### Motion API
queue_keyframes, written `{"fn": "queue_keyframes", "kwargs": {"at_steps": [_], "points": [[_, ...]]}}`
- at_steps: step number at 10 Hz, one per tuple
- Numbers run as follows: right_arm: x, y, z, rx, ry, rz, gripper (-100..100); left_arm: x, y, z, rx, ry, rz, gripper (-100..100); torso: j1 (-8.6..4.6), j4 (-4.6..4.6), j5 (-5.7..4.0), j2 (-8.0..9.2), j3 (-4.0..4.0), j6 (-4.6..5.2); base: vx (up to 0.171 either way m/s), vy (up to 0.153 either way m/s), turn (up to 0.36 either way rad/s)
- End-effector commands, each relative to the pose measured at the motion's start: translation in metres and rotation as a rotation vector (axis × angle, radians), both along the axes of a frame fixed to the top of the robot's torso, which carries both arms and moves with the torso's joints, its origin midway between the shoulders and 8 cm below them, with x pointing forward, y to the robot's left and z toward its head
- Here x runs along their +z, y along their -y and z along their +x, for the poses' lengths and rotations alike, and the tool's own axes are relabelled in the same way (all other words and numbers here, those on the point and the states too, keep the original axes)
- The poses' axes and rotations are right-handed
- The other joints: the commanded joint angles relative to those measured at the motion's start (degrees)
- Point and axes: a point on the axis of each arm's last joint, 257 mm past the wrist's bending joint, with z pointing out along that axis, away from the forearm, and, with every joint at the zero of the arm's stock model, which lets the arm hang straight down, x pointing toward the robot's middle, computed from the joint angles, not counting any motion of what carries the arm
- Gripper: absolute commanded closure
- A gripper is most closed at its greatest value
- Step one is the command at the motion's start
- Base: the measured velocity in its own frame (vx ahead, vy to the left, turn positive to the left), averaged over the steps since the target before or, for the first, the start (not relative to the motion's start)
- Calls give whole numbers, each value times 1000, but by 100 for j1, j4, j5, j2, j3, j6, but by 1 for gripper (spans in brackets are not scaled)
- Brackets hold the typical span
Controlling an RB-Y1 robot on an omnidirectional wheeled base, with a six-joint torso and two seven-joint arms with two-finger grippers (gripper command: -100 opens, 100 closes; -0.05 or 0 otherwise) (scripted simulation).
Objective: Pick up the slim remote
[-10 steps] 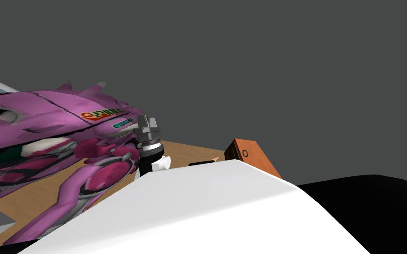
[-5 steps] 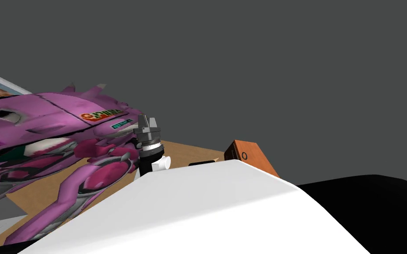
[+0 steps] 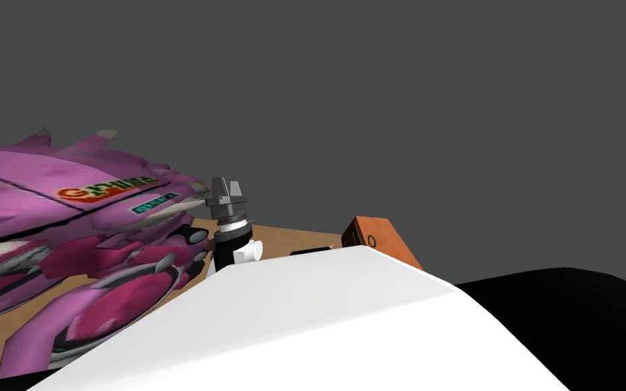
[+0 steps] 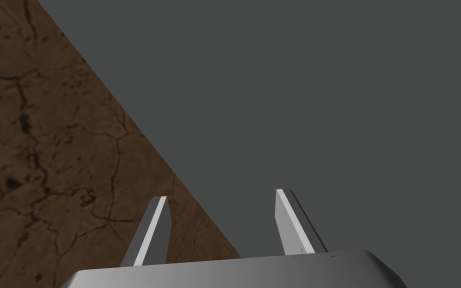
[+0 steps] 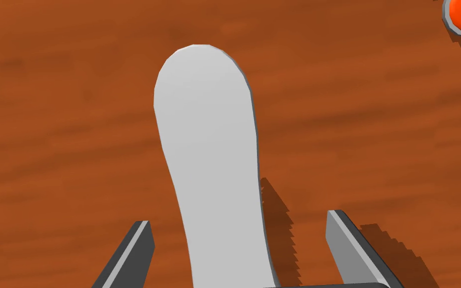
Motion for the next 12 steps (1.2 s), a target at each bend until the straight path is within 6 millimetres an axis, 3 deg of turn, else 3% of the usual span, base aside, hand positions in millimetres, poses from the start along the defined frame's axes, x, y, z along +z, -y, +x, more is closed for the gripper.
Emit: {"fn": "queue_keyframes", "kwargs": {"at_steps": [1, 12], "points": [[-1, -2, -1, 26, -1, 0, -100, 0, 0, 0, 0, 0, 0, 0, 0, 0, 0, 0, 0, 0, 67, -34, -95], [-13, -26, -15, 166, 3, -9, -100, 0, 0, 0, 0, 0, 0, 0, 8, 1, 2, 3, 1, -7, 87, -30, -131]]}}
